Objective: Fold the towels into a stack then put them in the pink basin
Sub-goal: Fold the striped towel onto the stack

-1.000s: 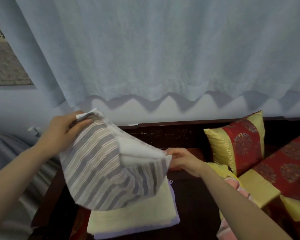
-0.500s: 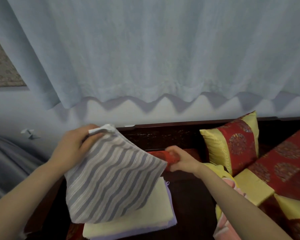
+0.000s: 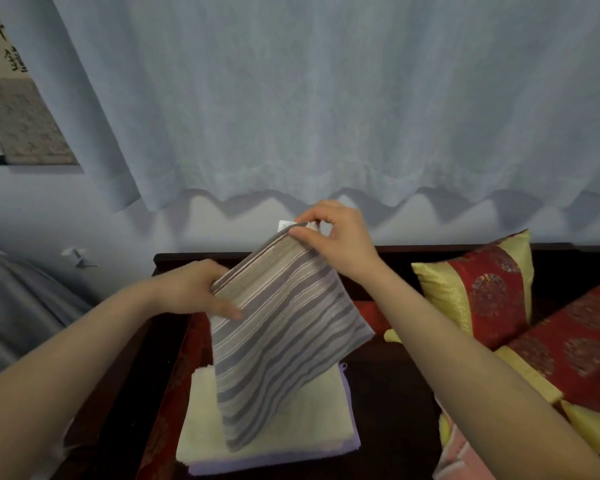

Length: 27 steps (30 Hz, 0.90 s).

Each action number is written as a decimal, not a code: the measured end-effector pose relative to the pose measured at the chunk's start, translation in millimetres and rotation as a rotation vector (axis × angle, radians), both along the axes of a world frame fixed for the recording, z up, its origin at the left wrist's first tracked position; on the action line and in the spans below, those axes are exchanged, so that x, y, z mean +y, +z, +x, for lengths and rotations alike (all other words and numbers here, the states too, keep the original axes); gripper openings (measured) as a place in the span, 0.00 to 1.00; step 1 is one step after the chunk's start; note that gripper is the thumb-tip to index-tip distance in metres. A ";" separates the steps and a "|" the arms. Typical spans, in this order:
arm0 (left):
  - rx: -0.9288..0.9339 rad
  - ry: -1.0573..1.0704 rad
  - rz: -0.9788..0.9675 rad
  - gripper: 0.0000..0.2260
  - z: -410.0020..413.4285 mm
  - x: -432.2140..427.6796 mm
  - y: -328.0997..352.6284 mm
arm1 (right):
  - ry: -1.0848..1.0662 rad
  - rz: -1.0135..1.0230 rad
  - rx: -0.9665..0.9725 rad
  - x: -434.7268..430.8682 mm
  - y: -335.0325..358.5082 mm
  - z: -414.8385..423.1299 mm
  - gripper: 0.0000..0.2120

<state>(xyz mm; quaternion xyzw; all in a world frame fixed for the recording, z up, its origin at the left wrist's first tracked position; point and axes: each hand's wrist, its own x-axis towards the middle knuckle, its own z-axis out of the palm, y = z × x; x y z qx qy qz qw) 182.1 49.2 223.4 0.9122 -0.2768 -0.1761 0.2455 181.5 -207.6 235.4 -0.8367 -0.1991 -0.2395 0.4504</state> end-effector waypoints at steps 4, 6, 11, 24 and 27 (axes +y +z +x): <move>-0.221 0.083 0.088 0.29 10.8 37.9 -1.7 | -0.106 0.018 0.005 -33.9 -3.7 22.4 0.08; -0.394 0.082 0.058 0.20 11.2 46.5 7.5 | -0.095 0.051 0.056 -51.6 0.4 23.2 0.04; -0.496 -0.032 0.050 0.08 -14.8 62.9 15.2 | 0.168 -0.025 0.236 -85.4 9.7 -13.7 0.07; -0.154 -0.068 0.350 0.31 -150.1 79.3 -171.1 | 0.494 -0.301 0.963 -95.5 -159.0 -124.9 0.12; 0.167 0.191 -0.027 0.20 -129.4 83.9 -169.9 | 0.304 -0.140 0.939 -91.9 -190.0 -118.0 0.16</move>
